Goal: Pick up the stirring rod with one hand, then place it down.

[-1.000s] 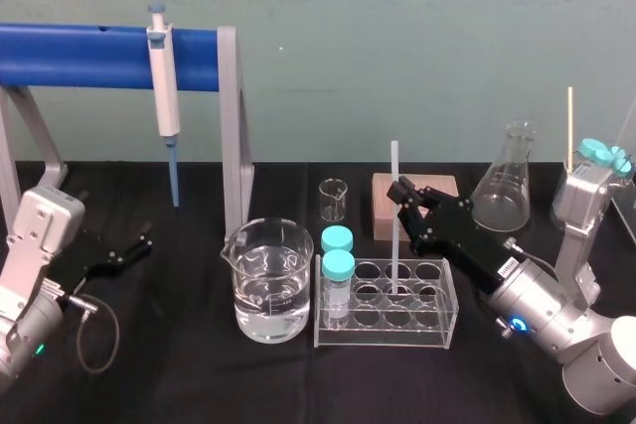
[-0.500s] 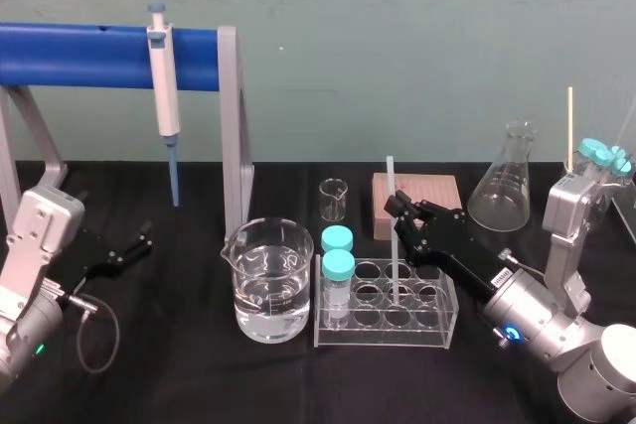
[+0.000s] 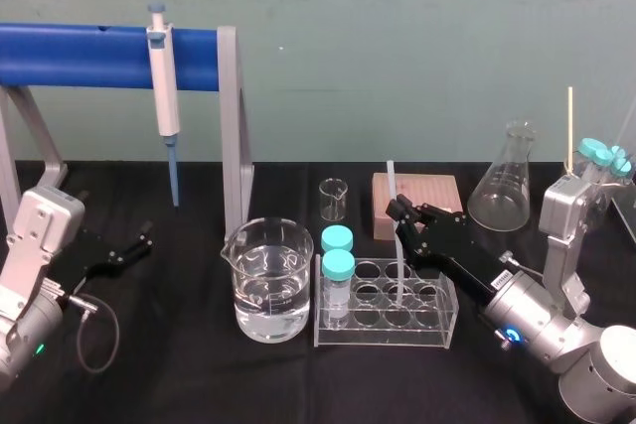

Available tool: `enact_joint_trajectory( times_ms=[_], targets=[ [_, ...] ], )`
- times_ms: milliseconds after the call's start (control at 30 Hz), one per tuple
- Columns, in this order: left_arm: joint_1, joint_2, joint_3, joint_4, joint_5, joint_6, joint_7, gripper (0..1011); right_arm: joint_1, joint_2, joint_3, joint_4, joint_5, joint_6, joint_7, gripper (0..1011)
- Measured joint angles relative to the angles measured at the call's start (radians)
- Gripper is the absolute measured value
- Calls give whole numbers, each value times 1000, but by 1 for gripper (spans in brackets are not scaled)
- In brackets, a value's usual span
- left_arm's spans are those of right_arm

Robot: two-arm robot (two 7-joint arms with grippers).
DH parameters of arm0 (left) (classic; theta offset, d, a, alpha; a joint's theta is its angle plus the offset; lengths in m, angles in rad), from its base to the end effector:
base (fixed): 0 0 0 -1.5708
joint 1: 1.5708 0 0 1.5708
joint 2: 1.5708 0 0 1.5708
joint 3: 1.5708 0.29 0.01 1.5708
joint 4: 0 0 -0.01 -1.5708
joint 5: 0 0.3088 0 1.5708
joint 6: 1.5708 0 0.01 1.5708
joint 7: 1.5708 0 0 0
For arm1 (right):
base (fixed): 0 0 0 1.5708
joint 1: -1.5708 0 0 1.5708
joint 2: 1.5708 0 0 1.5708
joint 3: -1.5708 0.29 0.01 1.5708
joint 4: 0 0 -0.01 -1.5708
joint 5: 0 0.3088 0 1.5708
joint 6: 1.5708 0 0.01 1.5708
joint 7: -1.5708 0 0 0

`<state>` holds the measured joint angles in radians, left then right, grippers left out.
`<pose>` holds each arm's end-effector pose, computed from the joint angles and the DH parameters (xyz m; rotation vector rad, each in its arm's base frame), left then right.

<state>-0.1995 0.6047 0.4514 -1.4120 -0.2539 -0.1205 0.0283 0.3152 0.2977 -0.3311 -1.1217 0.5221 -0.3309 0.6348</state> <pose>0.3581 0.0827 -0.3023 0.3045 -0.2850 1.2480 0.4018 -0.0377 -0.3350 0.1809 -0.0307 -0.8147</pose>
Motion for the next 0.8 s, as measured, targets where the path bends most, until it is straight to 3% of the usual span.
enact_joint_trajectory(
  times_ms=[300, 433, 567, 600, 800],
  targets=[
    [0, 0, 0, 0, 0, 0, 0, 1000, 0, 1, 0, 0, 2, 1, 1, 81],
    [0, 0, 0, 0, 0, 0, 0, 1000, 0, 1, 0, 0, 3, 2, 1, 212],
    [0, 0, 0, 0, 0, 0, 0, 1000, 0, 1, 0, -1, 3, 2, 2, 282],
    [0, 0, 0, 0, 0, 0, 0, 1000, 0, 1, 0, -1, 3, 2, 2, 352],
    [0, 0, 0, 0, 0, 0, 0, 1000, 0, 1, 0, -1, 4, 2, 4, 531]
  ],
)
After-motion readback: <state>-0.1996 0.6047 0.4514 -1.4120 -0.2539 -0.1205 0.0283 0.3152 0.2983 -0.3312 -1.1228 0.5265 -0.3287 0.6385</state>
